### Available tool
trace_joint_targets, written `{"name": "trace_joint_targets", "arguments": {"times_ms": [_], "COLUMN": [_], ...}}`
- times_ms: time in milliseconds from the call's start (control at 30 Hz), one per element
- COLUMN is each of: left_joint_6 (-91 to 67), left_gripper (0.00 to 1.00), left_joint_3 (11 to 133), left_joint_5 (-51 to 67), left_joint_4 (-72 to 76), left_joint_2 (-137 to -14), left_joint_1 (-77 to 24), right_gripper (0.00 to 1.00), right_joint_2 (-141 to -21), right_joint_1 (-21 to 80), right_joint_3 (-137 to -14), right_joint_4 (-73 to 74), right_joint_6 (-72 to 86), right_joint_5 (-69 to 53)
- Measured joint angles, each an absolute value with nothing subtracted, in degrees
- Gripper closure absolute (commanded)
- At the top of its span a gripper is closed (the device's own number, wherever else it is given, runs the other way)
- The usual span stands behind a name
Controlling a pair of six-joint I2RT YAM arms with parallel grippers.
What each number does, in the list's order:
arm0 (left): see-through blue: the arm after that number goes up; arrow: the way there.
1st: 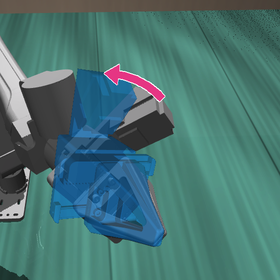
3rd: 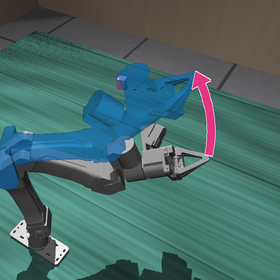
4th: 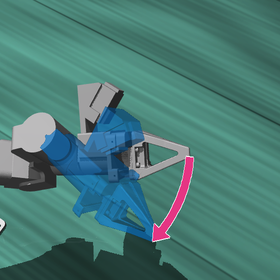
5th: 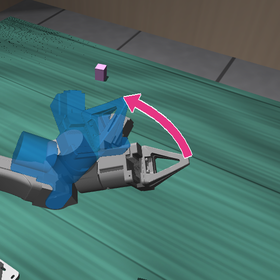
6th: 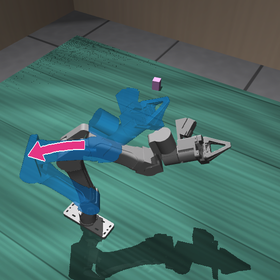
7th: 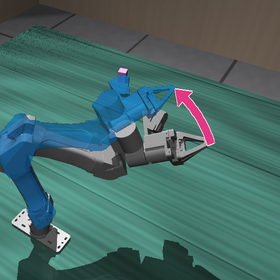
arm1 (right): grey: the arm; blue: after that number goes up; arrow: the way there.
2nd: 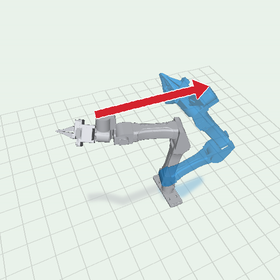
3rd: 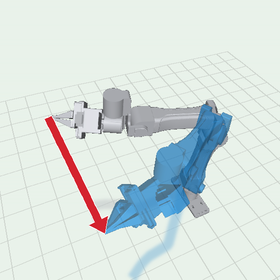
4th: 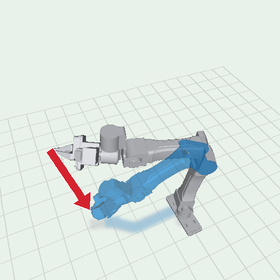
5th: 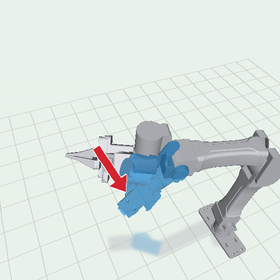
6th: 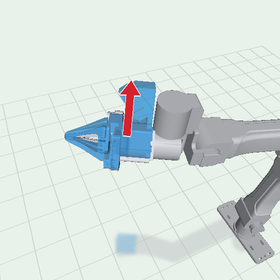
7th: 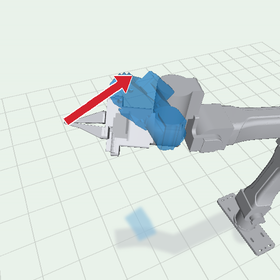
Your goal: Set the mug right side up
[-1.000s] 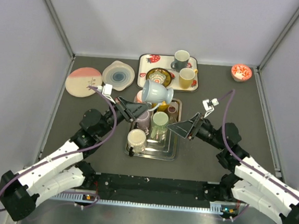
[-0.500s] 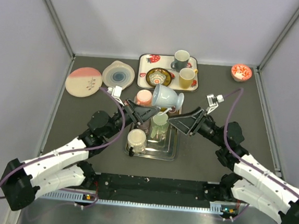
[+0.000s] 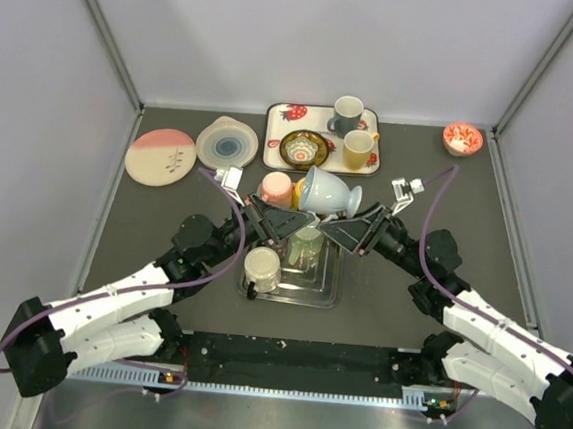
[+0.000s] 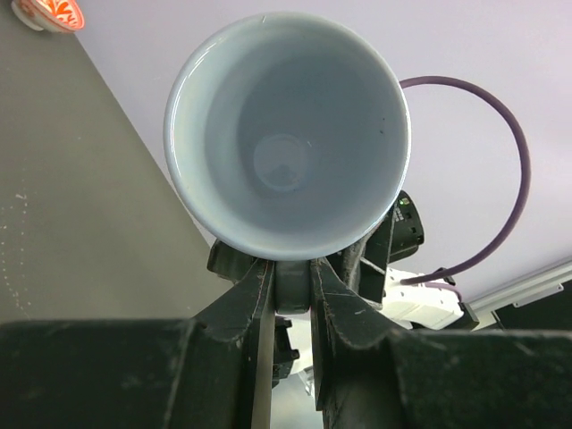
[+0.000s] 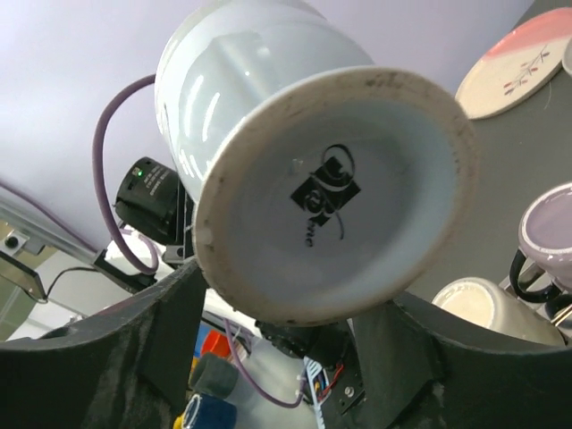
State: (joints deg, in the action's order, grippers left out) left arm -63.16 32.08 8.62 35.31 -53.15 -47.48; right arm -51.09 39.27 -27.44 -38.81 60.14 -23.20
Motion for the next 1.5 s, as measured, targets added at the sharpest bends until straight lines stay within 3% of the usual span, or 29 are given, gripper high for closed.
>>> {"name": "trace_joint_targets", "arguments": {"times_ms": [200,733,933,1133,1267,1367,1400,1500], "left_joint_6": [-63.6,-64.9,-64.9,-64.6,-64.6,-64.6,-64.6,-64.5], "left_gripper": [1.0,1.0,1.0,1.0,1.0,0.93,0.83,0.7], "left_joint_3": [32.1,30.5,30.5,30.5,30.5,30.5,30.3,29.4], "left_joint_5": [8.6,10.2,10.3,10.4,10.2,10.2,10.3,10.2], "left_joint_4": [37.4,38.5,39.1,40.9,42.5,43.1,43.1,43.1], "left_joint_2": [-53.1,-51.5,-51.6,-52.1,-52.0,-52.0,-51.9,-51.5], "left_joint_1": [-48.4,-49.4,-49.2,-49.2,-48.9,-48.9,-48.9,-49.1], "right_gripper": [0.5,0.57,0.71,0.97,1.0,1.0,1.0,1.0], "right_joint_2": [-51.0,-52.0,-54.3,-55.1,-56.2,-56.0,-55.7,-54.6], "right_joint_1": [39.3,39.6,39.6,39.5,39.2,39.1,39.1,39.2], "right_joint_3": [-27.2,-27.0,-27.8,-28.9,-30.9,-31.3,-31.3,-31.3], "right_joint_4": [-41.7,-45.6,-49.3,-50.8,-50.6,-50.2,-49.5,-46.7], "right_joint_6": [60.9,61.6,62.9,64.3,64.6,64.2,64.0,62.8], "right_joint_5": [-20.8,-20.2,-22.2,-23.9,-25.7,-26.1,-26.2,-26.4]}}
